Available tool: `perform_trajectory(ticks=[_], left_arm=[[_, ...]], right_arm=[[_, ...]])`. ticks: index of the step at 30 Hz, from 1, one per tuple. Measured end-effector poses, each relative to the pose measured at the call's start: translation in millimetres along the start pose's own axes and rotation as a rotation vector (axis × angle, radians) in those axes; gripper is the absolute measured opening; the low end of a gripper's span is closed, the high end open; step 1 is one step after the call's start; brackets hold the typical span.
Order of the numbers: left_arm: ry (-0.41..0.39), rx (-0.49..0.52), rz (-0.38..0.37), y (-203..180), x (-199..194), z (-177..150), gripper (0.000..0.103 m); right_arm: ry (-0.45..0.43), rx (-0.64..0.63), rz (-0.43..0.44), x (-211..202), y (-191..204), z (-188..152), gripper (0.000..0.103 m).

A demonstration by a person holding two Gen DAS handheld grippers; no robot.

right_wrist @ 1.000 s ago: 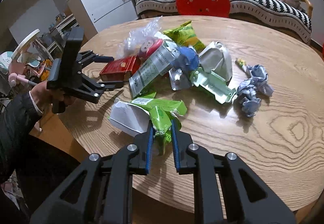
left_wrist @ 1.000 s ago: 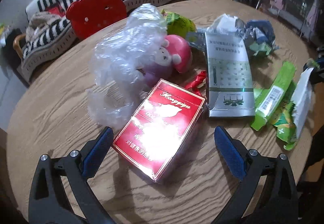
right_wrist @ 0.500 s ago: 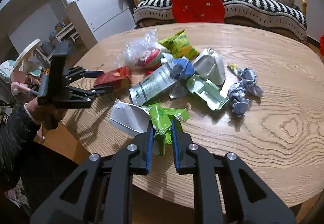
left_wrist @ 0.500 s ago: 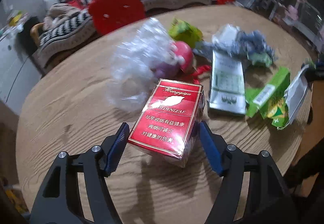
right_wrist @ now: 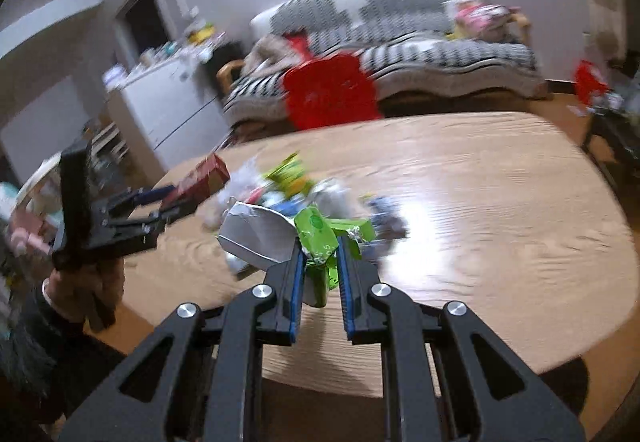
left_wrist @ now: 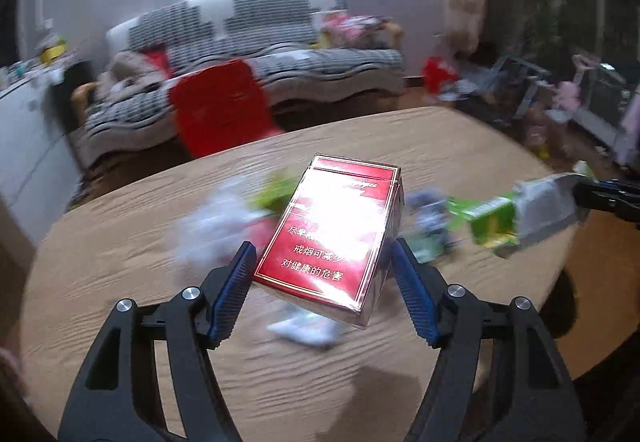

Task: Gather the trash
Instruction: 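Carry both items over the black bin and open both tools to drop them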

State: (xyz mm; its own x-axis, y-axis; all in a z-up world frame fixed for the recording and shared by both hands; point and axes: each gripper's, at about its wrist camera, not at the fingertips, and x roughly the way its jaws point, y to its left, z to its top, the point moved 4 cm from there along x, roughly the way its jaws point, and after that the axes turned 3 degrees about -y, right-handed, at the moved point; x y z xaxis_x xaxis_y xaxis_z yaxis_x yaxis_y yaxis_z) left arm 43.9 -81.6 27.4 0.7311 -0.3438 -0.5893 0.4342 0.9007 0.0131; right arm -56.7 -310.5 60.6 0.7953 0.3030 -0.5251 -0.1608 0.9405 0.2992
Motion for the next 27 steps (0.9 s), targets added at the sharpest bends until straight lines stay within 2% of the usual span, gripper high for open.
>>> perform_trajectory(ticks=[3, 7, 11, 14, 18, 21, 23, 27], left_arm=[[0.003, 0.059, -0.100, -66.8, 14.4, 7.6, 0.068], [0.033, 0.120, -0.214, -150.5, 33.8, 5.0, 0.068], [0.064, 0.174, -0.325, -231.3, 47.6, -3.3, 0.068], [0.109, 0.213, -0.415, -295.7, 57.7, -20.6, 0.068], [0.196, 0.290, -0.518, -364.3, 70.7, -55.0, 0.068], [0.279, 0.301, -0.570, -392.2, 88.8, -75.8, 0.068], [0.324, 0.300, -0.577, -401.0, 103.4, -87.2, 0.068], [0.363, 0.332, -0.542, -415.3, 132.0, -101.9, 0.068]], right_arm=[[-0.036, 0.035, -0.115, -32.4, -41.8, -3.6, 0.016], [-0.066, 0.143, -0.322, -84.1, -120.4, -24.0, 0.016], [-0.050, 0.253, -0.520, -128.6, -190.8, -57.9, 0.016], [-0.002, 0.321, -0.610, -146.1, -229.7, -92.0, 0.016], [0.089, 0.415, -0.655, -154.5, -272.9, -140.8, 0.016], [0.177, 0.474, -0.657, -146.8, -294.4, -176.9, 0.016], [0.218, 0.505, -0.632, -136.2, -300.6, -187.8, 0.016], [0.280, 0.532, -0.589, -111.1, -306.6, -200.8, 0.016]])
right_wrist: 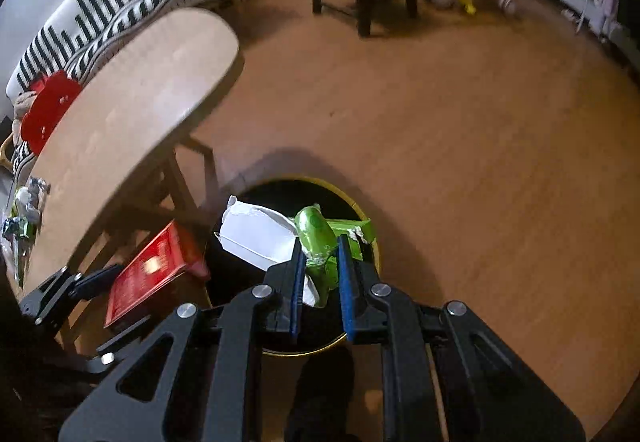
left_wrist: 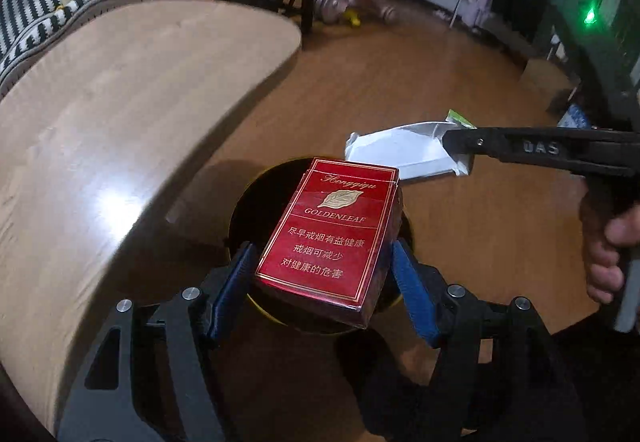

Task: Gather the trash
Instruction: 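Carry both items over the black bin and open both tools to drop them, then move both open tools back over the trash on the table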

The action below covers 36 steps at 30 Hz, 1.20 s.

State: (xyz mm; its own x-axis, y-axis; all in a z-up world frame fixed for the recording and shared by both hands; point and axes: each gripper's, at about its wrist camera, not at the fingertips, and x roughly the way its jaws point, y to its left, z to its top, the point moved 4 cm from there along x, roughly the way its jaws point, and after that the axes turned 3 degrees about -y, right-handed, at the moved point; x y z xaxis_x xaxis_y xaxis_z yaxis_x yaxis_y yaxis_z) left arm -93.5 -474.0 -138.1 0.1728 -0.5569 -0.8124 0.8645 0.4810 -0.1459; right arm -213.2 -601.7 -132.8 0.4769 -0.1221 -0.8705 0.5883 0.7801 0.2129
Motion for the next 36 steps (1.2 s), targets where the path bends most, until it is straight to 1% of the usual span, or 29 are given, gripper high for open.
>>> perform_trajectory(ticks=[4, 8, 11, 12, 13, 14, 15, 16, 18, 20, 22, 24, 25, 28, 29, 30, 32, 33, 36], left_arm=[[0.028, -0.012, 0.009, 4.2, 11.3, -1.8, 0.068], [0.036, -0.012, 0.010, 4.9, 17.8, 3.4, 0.068], [0.038, -0.010, 0.014, 7.3, 22.6, 2.6, 0.069], [0.041, -0.013, 0.017, 7.2, 22.6, -0.4, 0.073], [0.047, -0.016, 0.013, 6.9, 22.4, -0.6, 0.079], [0.043, -0.013, 0.008, 5.7, 20.5, -0.6, 0.082], [0.035, -0.006, 0.004, 2.7, 18.2, 1.0, 0.086], [0.018, 0.008, 0.000, 0.3, 13.2, 2.4, 0.089], [0.005, 0.017, 0.006, -1.1, 7.4, 3.3, 0.090], [0.000, 0.010, -0.001, 0.3, 2.1, 2.8, 0.090], [-0.014, -0.002, -0.006, 3.6, -13.1, 3.6, 0.091], [-0.041, -0.011, -0.004, 9.7, -31.2, 5.7, 0.094], [-0.061, -0.017, 0.005, 15.7, -46.6, 5.8, 0.095], [-0.112, -0.037, 0.051, 40.6, -86.9, 1.3, 0.096], [-0.130, -0.048, 0.077, 53.5, -98.9, -0.6, 0.096], [-0.148, -0.066, 0.119, 70.7, -116.1, -5.9, 0.097], [-0.173, -0.100, 0.178, 98.0, -142.2, -17.2, 0.097], [-0.185, -0.135, 0.224, 119.2, -159.7, -26.5, 0.097], [-0.202, -0.211, 0.300, 163.8, -197.7, -50.8, 0.097]], right_arm=[[0.023, -0.016, -0.001, 10.9, 7.9, -1.7, 0.016], [0.042, -0.032, -0.003, 23.3, 14.1, 3.2, 0.016], [0.042, -0.025, 0.003, 25.2, 12.5, 8.9, 0.017], [0.047, -0.017, 0.004, 24.8, 11.6, 10.1, 0.026], [0.041, -0.011, 0.010, 23.3, 10.5, 11.4, 0.048], [0.025, -0.005, 0.012, 20.5, 10.5, 13.4, 0.060], [0.002, -0.003, 0.010, 16.1, 10.3, 15.5, 0.076], [-0.008, -0.008, 0.009, 13.0, 11.2, 17.3, 0.076], [-0.015, -0.010, 0.016, 7.7, 13.9, 20.3, 0.076], [-0.022, -0.002, 0.024, 3.1, 17.1, 23.3, 0.076], [-0.042, -0.010, 0.026, -7.5, 26.2, 28.0, 0.077], [-0.084, -0.046, 0.028, -23.1, 44.3, 33.6, 0.079], [-0.106, -0.065, 0.033, -31.6, 53.9, 35.8, 0.081], [-0.177, -0.133, 0.088, -57.9, 95.5, 42.9, 0.086], [-0.194, -0.155, 0.118, -65.5, 112.5, 44.1, 0.087], [-0.201, -0.180, 0.156, -71.7, 132.6, 44.4, 0.087], [-0.204, -0.227, 0.219, -79.9, 169.5, 44.7, 0.087], [-0.207, -0.262, 0.263, -84.1, 197.2, 43.2, 0.087], [-0.203, -0.361, 0.369, -90.9, 267.9, 36.0, 0.087]])
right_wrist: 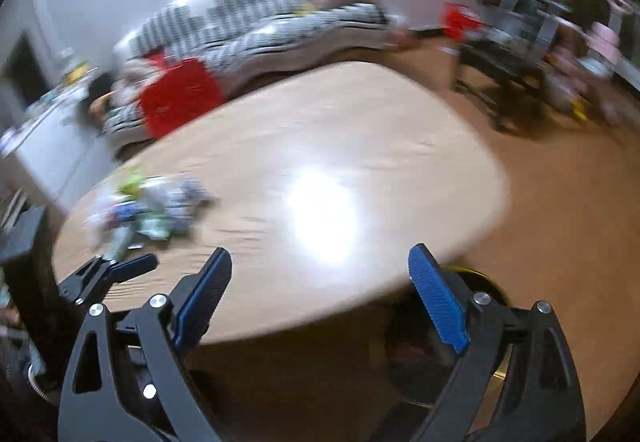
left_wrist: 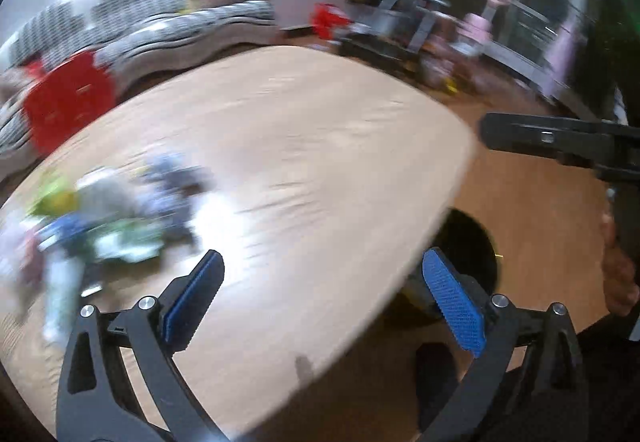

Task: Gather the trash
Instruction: 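Move both open tools back over the trash on the table, then grasp the silver printed card with the left tool while the right grasps crumpled blue-white paper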

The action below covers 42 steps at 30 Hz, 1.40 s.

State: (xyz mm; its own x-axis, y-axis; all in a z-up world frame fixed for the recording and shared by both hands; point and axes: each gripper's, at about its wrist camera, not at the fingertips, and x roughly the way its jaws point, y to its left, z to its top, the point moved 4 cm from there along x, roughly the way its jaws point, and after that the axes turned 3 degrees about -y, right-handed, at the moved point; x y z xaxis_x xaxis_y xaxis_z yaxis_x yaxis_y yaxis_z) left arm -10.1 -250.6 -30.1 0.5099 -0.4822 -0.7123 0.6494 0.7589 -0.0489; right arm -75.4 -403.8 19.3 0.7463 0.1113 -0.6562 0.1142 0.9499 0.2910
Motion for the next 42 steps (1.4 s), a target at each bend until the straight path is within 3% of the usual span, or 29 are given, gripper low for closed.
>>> perform_trajectory(ticks=[3, 6, 9, 12, 20, 26, 34, 35, 37, 39, 42], left_arm=[[-0.022, -0.063, 0.120, 71.0, -34.4, -16.8, 0.097], [-0.033, -0.106, 0.196, 118.1, -56.6, -30.3, 0.097], [-0.032, -0.158, 0.281, 165.8, -75.0, -47.0, 0.097], [-0.015, -0.190, 0.318, 200.0, -81.6, -61.1, 0.097], [0.020, -0.183, 0.286, 210.8, -50.2, -67.7, 0.097], [0.052, -0.165, 0.250, 216.4, -7.5, -65.8, 0.097], [0.097, -0.183, 0.261, 227.1, 20.4, -68.2, 0.095], [0.092, -0.185, 0.262, 226.4, 20.1, -68.3, 0.093], [0.088, -0.189, 0.269, 224.7, 18.8, -68.3, 0.078], [0.086, -0.171, 0.256, 219.0, 16.3, -66.1, 0.063], [0.093, -0.178, 0.252, 213.9, 11.6, -62.1, 0.062]], right_arm=[[-0.003, -0.098, 0.065, 19.4, 60.3, 7.4, 0.087], [0.007, -0.172, 0.098, 38.6, 101.6, 5.2, 0.087], [0.023, -0.214, 0.095, 56.4, 126.6, -0.1, 0.087], [0.047, -0.231, 0.083, 79.3, 143.0, 2.2, 0.087], [0.102, -0.197, 0.048, 130.3, 141.1, 3.2, 0.086], [0.149, -0.160, 0.038, 172.9, 137.9, 9.6, 0.079], [0.218, -0.133, 0.044, 203.7, 135.1, 2.8, 0.058], [0.225, -0.130, 0.045, 206.0, 134.1, 2.0, 0.055], [0.244, -0.110, 0.055, 210.7, 131.5, -0.6, 0.041], [0.255, -0.076, 0.082, 211.0, 127.6, -1.2, 0.036], [0.239, -0.074, 0.084, 205.4, 127.6, 1.0, 0.030]])
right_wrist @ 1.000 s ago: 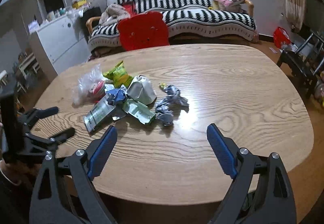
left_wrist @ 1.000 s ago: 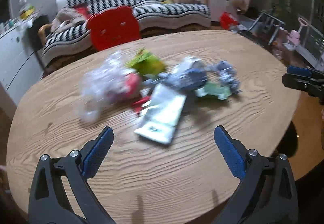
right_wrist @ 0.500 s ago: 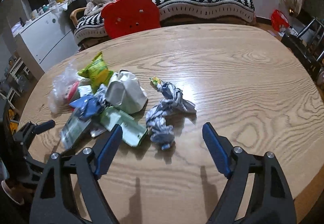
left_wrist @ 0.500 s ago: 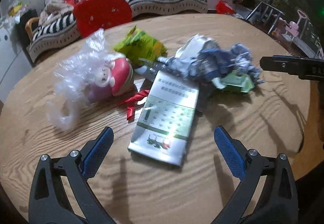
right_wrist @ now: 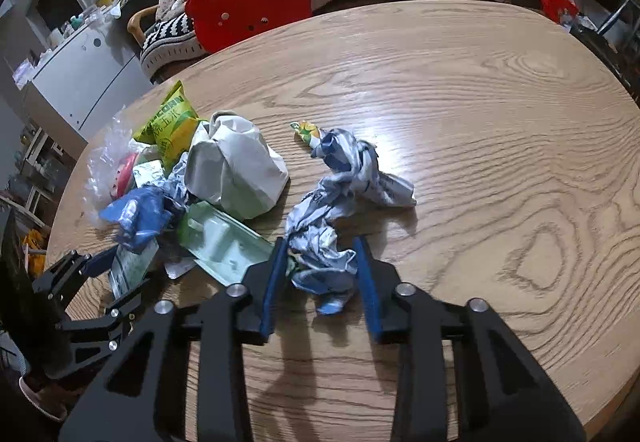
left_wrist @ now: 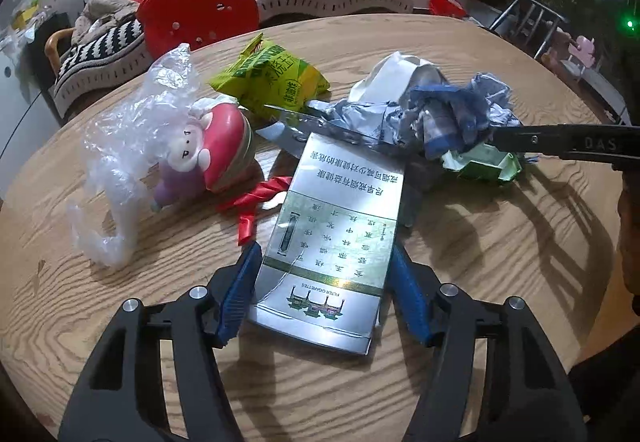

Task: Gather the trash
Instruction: 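Grasp the silver printed card with the left tool while the right grasps crumpled blue-white paper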

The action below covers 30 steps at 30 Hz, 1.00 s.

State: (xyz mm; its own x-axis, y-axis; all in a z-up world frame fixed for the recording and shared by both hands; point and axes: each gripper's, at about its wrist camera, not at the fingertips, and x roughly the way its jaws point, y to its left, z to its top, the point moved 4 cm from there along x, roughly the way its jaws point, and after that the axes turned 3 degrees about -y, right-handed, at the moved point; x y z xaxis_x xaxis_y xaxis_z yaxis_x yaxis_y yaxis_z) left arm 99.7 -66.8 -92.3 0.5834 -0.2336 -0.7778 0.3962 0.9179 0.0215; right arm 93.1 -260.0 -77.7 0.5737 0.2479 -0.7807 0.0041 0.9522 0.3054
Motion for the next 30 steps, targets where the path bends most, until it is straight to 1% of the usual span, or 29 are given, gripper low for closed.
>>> perform_trajectory(ticks=[2, 3, 5, 11, 15, 20, 24, 26, 30], left_arm=[[-0.010, -0.005, 0.003, -1.5, -9.3, 2.4, 0.062], [-0.017, -0.008, 0.003, -0.3, -13.3, 3.0, 0.062], [-0.043, -0.022, 0.011, 1.5, -28.3, 7.2, 0.062], [-0.119, -0.079, 0.014, 7.9, -63.0, 17.7, 0.061], [-0.138, -0.086, 0.010, 4.4, -72.0, 21.0, 0.061], [-0.145, -0.091, 0.012, -3.4, -73.2, 25.9, 0.061], [-0.158, -0.071, 0.020, -22.9, -74.6, 33.0, 0.061], [-0.162, -0.067, 0.005, -35.0, -75.6, 36.7, 0.061], [-0.172, -0.042, -0.039, -68.7, -75.5, 44.5, 0.061]], right_arm=[[-0.038, 0.005, -0.001, -9.9, 0.3, 2.7, 0.026], [-0.053, 0.003, 0.000, -15.1, 0.6, 4.0, 0.018], [-0.089, -0.004, 0.000, -28.0, 2.0, 6.9, 0.018], [-0.127, -0.047, 0.009, -46.4, 14.7, 6.2, 0.018], [-0.146, -0.074, -0.006, -58.2, 16.6, 3.1, 0.018], [-0.172, -0.105, -0.031, -75.4, 12.8, -2.7, 0.018], [-0.197, -0.123, -0.060, -93.9, 5.3, -9.0, 0.018], [-0.207, -0.126, -0.073, -102.7, -1.4, -13.8, 0.018], [-0.234, -0.109, -0.104, -132.0, -26.7, -26.8, 0.018]])
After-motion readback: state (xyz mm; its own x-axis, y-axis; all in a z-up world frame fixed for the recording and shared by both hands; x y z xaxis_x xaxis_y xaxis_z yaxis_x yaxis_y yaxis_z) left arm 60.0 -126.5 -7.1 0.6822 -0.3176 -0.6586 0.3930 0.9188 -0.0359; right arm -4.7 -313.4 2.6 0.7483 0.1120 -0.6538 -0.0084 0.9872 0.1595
